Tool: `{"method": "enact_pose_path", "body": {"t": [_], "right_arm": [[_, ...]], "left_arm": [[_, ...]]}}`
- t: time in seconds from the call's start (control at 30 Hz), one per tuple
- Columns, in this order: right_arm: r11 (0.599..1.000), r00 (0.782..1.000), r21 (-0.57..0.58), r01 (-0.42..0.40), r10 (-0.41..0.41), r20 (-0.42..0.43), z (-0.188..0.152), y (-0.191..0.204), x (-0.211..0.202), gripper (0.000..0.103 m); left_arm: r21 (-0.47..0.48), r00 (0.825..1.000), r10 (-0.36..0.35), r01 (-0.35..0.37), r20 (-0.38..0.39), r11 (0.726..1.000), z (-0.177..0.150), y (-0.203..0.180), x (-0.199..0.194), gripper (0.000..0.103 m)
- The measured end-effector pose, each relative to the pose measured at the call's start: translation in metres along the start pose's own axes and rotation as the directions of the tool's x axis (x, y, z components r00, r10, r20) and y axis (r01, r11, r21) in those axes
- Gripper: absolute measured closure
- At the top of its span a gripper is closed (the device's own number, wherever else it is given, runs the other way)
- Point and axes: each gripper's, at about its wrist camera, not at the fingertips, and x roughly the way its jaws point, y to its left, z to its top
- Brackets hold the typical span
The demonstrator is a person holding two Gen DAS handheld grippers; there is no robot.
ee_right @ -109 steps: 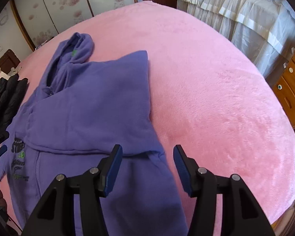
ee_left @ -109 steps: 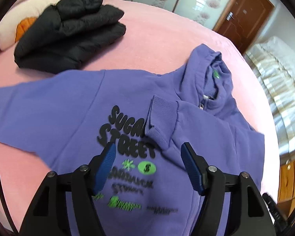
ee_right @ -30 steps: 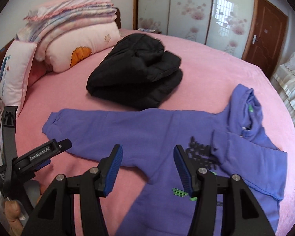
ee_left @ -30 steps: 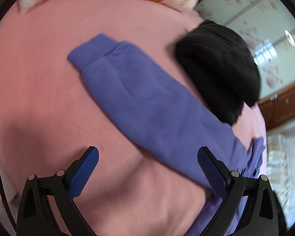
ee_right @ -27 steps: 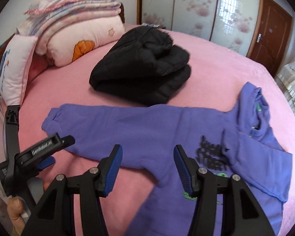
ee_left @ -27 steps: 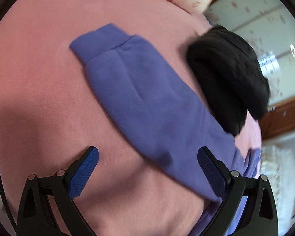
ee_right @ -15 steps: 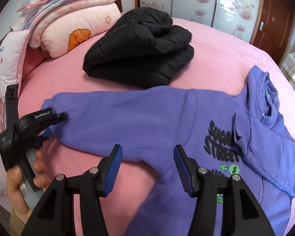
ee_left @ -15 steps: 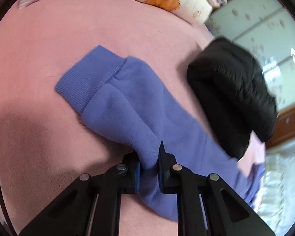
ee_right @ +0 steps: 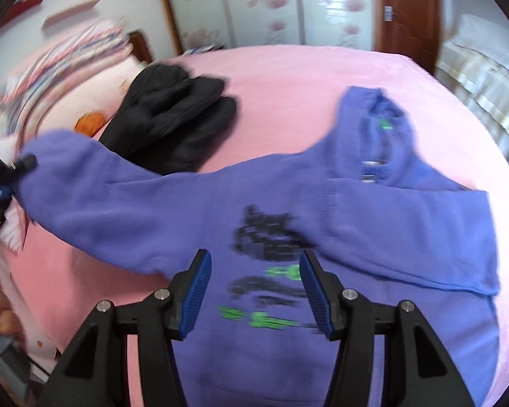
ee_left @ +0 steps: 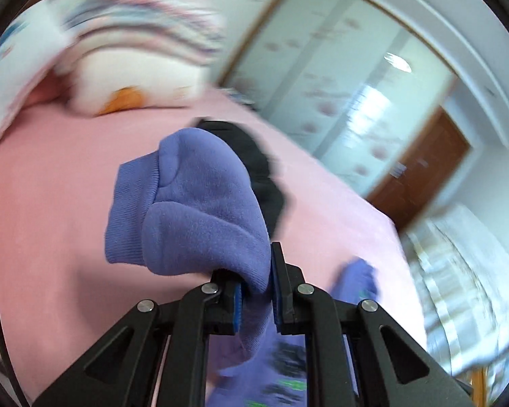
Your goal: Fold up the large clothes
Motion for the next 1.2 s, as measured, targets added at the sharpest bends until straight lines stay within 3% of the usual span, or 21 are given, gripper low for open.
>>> {"method": "enact_pose_path", "body": {"t": [0.13,0.27,0.43,0.57,0.67,0.73,0.83,1.03,1.1,1.2], "right_arm": [[0.993,0.996,0.096,0.069,-0.074,0.049,-0.007,-0.068,-0.031,0.049],[0.976,0.983,0.147,0.164,-0.174,0.057,-0.022,-0.130,-0.053,0.049],[0.950,0.967,0.201,0.239,-0.252,0.036,-0.046,-0.195,-0.067,0.049],[0.931,0.965,0.261,0.253,-0.264,0.005,-0.060,-0.232,-0.063,0.048],[0.926,0.970,0.293,0.239,-0.244,-0.019,-0.066,-0.248,-0.056,0.048],[0.927,0.974,0.304,0.222,-0.224,-0.028,-0.071,-0.253,-0.052,0.048],[0.930,0.978,0.304,0.208,-0.208,-0.031,-0.076,-0.254,-0.051,0.048],[0.936,0.979,0.286,0.203,-0.203,-0.029,-0.077,-0.247,-0.051,0.048],[0.938,0.980,0.287,0.195,-0.196,-0.028,-0.076,-0.244,-0.051,0.048],[0.946,0.983,0.269,0.181,-0.182,-0.022,-0.068,-0.235,-0.049,0.049]], "left_arm": [[0.159,0.992,-0.096,0.108,-0.082,0.981,-0.035,-0.102,0.022,0.091],[0.281,0.964,-0.129,0.194,-0.234,0.940,-0.096,-0.176,0.059,0.091],[0.437,0.927,0.004,0.174,-0.375,0.882,-0.179,-0.227,0.115,0.091],[0.497,0.880,0.104,0.162,-0.464,0.852,-0.230,-0.234,0.147,0.089],[0.517,0.842,0.148,0.172,-0.519,0.838,-0.250,-0.230,0.164,0.064],[0.522,0.827,0.158,0.182,-0.540,0.834,-0.257,-0.226,0.170,0.048],[0.501,0.822,0.125,0.210,-0.556,0.840,-0.257,-0.221,0.156,0.037],[0.434,0.814,0.025,0.283,-0.581,0.855,-0.237,-0.199,0.119,0.030],[0.417,0.822,0.007,0.283,-0.570,0.864,-0.226,-0.183,0.104,0.028],[0.398,0.851,0.011,0.234,-0.525,0.887,-0.209,-0.150,0.088,0.026]]}}
